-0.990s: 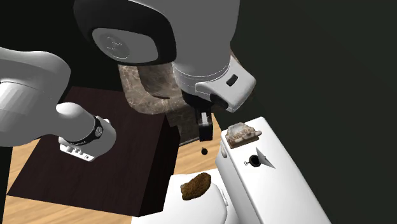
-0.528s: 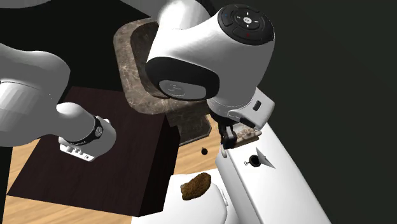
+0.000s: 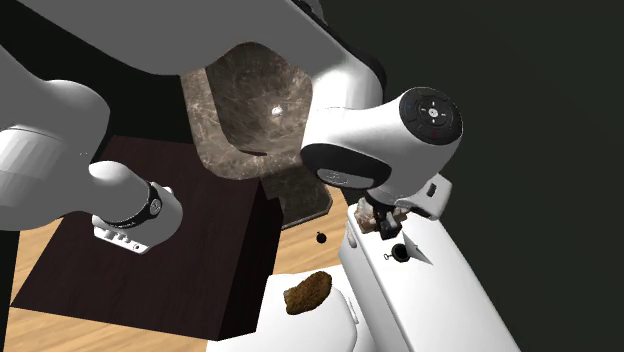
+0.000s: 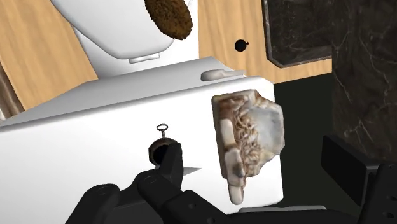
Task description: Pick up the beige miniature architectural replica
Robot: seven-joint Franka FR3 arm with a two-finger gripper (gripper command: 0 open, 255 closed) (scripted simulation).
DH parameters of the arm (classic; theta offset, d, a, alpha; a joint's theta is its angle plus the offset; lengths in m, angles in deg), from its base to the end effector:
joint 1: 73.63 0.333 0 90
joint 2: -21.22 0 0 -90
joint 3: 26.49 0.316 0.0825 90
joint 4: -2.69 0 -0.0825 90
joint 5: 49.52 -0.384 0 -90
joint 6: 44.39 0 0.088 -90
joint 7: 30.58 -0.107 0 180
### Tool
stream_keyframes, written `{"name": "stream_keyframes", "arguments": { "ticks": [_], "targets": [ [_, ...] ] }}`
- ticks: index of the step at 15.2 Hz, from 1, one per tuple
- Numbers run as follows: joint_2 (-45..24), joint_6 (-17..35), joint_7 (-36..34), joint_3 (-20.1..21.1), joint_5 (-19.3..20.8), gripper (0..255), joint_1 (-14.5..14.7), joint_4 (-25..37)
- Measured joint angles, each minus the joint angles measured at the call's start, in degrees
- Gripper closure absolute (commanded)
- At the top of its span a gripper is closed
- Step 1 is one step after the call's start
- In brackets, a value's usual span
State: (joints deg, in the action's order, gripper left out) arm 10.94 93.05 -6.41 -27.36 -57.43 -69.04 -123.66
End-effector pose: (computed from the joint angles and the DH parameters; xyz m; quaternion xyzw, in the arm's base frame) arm 0.5496 0.0368 0.3010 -0.9804 -0.1916 -0.0151 0.0437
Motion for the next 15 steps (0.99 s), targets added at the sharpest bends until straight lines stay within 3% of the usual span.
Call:
{"name": "stream_keyframes", "arguments": {
  "ticks": [8,15],
  "targets": [
    [-17.3,3.9,5.0,2.8,-3.8,0,-0.4,12.8],
    [-22.6,7.3,6.3,3.4,-4.5,0,-0.7,14.6]
  ]
}}
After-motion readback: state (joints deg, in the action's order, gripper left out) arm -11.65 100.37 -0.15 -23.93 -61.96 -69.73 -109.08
